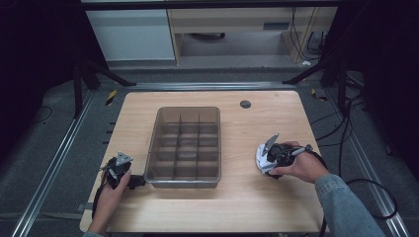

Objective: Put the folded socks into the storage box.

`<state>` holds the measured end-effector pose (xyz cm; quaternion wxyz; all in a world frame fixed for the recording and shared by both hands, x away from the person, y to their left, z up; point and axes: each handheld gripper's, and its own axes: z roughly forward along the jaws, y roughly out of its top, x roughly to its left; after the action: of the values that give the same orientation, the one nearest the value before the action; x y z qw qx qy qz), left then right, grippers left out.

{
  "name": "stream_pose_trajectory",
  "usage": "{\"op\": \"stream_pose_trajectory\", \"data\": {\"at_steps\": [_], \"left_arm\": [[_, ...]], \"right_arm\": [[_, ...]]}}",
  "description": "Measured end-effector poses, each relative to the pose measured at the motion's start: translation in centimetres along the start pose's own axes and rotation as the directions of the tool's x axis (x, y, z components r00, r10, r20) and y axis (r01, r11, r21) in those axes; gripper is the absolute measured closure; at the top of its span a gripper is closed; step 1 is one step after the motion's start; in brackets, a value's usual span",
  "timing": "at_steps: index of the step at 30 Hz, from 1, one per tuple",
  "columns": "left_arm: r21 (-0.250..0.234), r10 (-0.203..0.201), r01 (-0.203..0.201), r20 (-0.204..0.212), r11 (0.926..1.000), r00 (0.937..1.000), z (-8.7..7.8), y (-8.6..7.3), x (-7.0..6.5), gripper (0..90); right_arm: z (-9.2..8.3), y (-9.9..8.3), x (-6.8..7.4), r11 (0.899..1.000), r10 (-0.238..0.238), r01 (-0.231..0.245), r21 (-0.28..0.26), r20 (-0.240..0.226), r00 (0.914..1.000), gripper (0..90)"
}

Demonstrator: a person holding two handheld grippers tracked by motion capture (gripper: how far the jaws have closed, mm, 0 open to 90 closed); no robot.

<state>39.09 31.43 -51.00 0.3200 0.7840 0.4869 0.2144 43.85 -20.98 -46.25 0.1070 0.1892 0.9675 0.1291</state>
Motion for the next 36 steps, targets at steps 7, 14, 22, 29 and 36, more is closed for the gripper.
{"op": "stream_pose_trajectory", "data": {"at_steps": [7,14,22,29,36], "left_arm": [[0.000,0.000,0.000,0.000,1.0000,1.0000,0.0,0.0,0.0,0.0],[0.000,0.000,0.000,0.000,1.0000,1.0000,0.0,0.0,0.0,0.0],[0.000,0.000,0.000,0.000,1.0000,1.0000,0.0,0.0,0.0,0.0],[0.000,0.000,0.000,0.000,1.0000,1.0000,0.0,0.0,0.0,0.0],[0.000,0.000,0.000,0.000,1.0000,1.0000,0.0,0.0,0.0,0.0]], "right_arm": [[0.7,0.2,0.0,1.000,-0.023,0.023,0.019,-0.008,0.9997,30.7],[0.6,0.3,0.1,0.999,-0.041,0.039,0.037,0.055,0.9976,49.6],[0.3,1.1,-0.6,0.997,-0.028,0.024,0.076,0.051,0.9983,67.7],[-0.6,1.3,-1.0,0.998,0.042,-0.042,0.045,-0.005,0.9991,70.1],[-2.2,2.0,-1.0,0.999,0.039,-0.039,0.031,-0.011,0.9992,70.1]]}}
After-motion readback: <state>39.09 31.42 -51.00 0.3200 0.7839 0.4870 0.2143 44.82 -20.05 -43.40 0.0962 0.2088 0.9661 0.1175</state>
